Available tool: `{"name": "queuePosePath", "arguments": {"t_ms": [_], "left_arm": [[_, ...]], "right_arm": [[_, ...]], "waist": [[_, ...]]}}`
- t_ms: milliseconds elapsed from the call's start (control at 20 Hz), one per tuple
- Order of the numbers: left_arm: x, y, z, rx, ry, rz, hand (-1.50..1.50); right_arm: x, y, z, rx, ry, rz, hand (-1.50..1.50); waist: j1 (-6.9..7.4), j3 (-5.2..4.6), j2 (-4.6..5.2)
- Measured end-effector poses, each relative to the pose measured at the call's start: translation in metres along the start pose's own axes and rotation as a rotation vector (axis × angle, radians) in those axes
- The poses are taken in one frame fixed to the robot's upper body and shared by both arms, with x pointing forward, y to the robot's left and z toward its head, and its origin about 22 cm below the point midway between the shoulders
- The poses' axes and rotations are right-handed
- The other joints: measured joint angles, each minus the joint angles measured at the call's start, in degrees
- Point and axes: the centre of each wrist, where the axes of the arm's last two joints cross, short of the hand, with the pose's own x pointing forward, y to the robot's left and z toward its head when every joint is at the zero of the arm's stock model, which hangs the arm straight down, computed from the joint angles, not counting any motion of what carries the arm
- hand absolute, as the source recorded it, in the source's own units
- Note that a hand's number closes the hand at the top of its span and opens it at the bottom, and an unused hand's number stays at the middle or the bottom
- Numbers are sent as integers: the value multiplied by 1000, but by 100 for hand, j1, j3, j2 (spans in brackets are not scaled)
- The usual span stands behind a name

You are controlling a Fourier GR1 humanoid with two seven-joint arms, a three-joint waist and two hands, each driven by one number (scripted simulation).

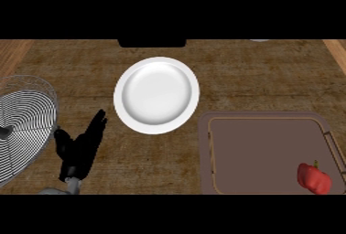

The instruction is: Pick the bell pepper from the tray and place it in the plate

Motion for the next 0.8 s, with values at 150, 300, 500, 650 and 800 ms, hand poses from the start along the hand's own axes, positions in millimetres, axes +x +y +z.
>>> {"name": "queuePosePath", "arguments": {"t_ms": [150, 300, 500, 650, 800], "left_arm": [[1, 8, 2, -3, 2, -5, 0], [-1, 3, -1, -2, 1, -1, 0], [0, -2, -1, -3, 1, 2, 0], [0, 0, 0, -1, 1, -5, 0], [1, 0, 0, -8, 6, -1, 0]], "right_arm": [[5, 13, 0, 48, -2, 24, -150], [7, 31, -4, 71, 1, 42, -150], [11, 47, -9, 103, 30, 63, -150], [15, 59, -10, 147, 54, 60, -150], [16, 73, -14, 181, 62, 54, -150]], "waist": [[8, -5, -1], [13, -1, -7], [19, -2, -6], [20, -2, -6], [23, -1, -4]]}}
